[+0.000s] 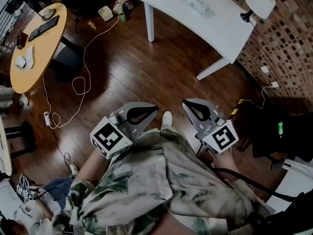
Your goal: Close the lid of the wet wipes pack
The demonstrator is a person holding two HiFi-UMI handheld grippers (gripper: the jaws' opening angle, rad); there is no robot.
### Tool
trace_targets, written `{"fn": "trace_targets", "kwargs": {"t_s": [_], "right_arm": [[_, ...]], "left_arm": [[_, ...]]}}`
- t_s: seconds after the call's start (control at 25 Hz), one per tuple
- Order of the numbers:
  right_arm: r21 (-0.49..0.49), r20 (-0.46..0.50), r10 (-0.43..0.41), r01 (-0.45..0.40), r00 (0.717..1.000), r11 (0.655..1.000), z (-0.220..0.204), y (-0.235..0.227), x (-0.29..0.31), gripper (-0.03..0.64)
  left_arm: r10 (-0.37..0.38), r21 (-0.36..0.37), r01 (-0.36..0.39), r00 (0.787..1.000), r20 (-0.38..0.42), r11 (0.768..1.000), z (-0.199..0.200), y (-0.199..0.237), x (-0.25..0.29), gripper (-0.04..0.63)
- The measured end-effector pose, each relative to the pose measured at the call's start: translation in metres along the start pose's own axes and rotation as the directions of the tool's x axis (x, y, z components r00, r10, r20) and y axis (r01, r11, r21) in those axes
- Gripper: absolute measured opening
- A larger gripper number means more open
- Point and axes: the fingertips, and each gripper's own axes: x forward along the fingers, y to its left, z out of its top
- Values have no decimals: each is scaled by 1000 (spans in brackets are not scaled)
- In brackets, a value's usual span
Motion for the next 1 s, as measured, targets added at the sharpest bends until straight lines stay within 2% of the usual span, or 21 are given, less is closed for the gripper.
{"fn": "trace_targets", "kwargs": {"t_s": [0.2,0.36,0.48,0.68,1.0], "right_arm": [[-3,23,-51,51,998,999,10,80,16,3],[23,-5,-125,125,992,992,13,149,19,3],[54,-16,-173,174,985,983,22,189,21,3],[63,-29,-226,227,974,972,31,230,4,3],[33,-4,-284,284,959,958,39,264,-39,3]], "left_arm": [[-19,7,19,1000,14,1000,-23,-14,-82,2],[-100,32,99,994,46,995,-38,-34,-134,2],[-148,46,147,988,37,988,-44,-45,-162,1],[-203,59,200,978,42,978,-48,-72,-188,2],[-248,60,246,968,29,967,-56,-122,-199,2]]}}
